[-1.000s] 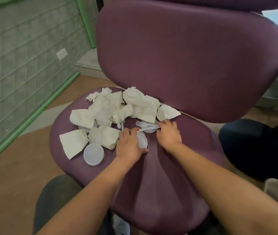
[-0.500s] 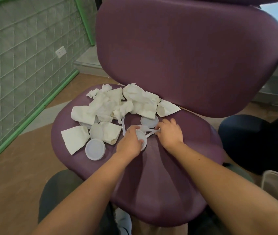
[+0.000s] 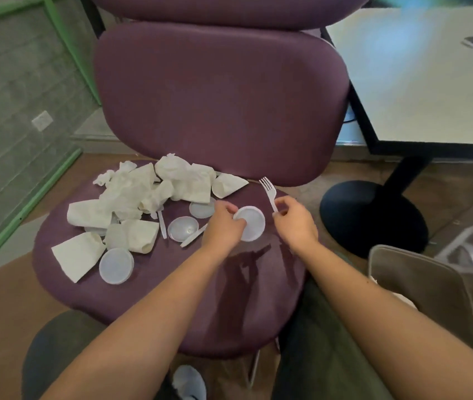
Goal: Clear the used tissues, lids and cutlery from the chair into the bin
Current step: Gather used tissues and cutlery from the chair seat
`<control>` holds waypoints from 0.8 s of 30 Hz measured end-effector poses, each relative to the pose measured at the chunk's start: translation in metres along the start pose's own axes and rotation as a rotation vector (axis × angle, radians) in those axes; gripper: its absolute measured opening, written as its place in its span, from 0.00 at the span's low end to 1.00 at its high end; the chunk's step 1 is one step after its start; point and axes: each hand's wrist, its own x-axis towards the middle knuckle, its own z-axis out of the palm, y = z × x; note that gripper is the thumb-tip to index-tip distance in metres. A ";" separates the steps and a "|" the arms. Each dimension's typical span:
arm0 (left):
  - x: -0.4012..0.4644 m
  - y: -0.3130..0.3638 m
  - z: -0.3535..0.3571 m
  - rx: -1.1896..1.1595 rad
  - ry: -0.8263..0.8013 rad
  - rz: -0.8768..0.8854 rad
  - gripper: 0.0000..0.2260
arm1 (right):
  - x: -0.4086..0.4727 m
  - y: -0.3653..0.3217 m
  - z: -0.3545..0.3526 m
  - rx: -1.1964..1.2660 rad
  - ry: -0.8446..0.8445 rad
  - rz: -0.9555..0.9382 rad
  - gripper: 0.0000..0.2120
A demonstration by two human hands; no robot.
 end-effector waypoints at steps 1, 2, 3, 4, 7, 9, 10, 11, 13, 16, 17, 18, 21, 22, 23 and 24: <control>-0.002 0.009 0.010 -0.016 -0.018 0.027 0.13 | -0.002 0.007 -0.012 0.027 0.030 0.019 0.14; -0.004 0.016 0.018 -0.028 -0.037 0.057 0.14 | -0.004 0.013 -0.022 0.055 0.054 0.037 0.14; -0.007 0.025 0.029 -0.034 -0.070 0.090 0.15 | -0.008 0.022 -0.034 0.083 0.084 0.063 0.14; -0.009 0.032 0.038 -0.040 -0.099 0.115 0.16 | -0.012 0.029 -0.044 0.108 0.106 0.084 0.14; -0.020 0.056 0.070 -0.058 -0.184 0.178 0.19 | -0.022 0.054 -0.072 0.206 0.170 0.176 0.09; -0.029 0.071 0.096 -0.073 -0.246 0.215 0.19 | -0.029 0.077 -0.089 0.278 0.205 0.251 0.06; -0.031 0.075 0.105 -0.076 -0.266 0.224 0.18 | -0.031 0.085 -0.092 0.302 0.213 0.281 0.06; -0.035 0.081 0.118 -0.071 -0.294 0.230 0.18 | -0.035 0.097 -0.099 0.323 0.233 0.314 0.06; -0.042 0.090 0.142 -0.046 -0.343 0.241 0.18 | -0.040 0.120 -0.111 0.332 0.271 0.360 0.06; -0.053 0.099 0.181 -0.003 -0.418 0.260 0.20 | -0.047 0.155 -0.128 0.333 0.284 0.439 0.08; -0.057 0.099 0.193 0.026 -0.437 0.268 0.20 | -0.049 0.165 -0.133 0.337 0.286 0.465 0.08; -0.062 0.099 0.206 0.062 -0.456 0.272 0.20 | -0.051 0.177 -0.137 0.333 0.281 0.499 0.07; -0.075 0.097 0.239 0.159 -0.504 0.270 0.19 | -0.055 0.206 -0.145 0.317 0.284 0.585 0.08; -0.079 0.096 0.248 0.186 -0.517 0.267 0.19 | -0.056 0.214 -0.145 0.308 0.283 0.613 0.08; -0.083 0.095 0.257 0.216 -0.531 0.263 0.18 | -0.058 0.223 -0.146 0.286 0.276 0.635 0.06; -0.085 0.094 0.265 0.245 -0.543 0.259 0.19 | -0.059 0.231 -0.146 0.260 0.264 0.647 0.06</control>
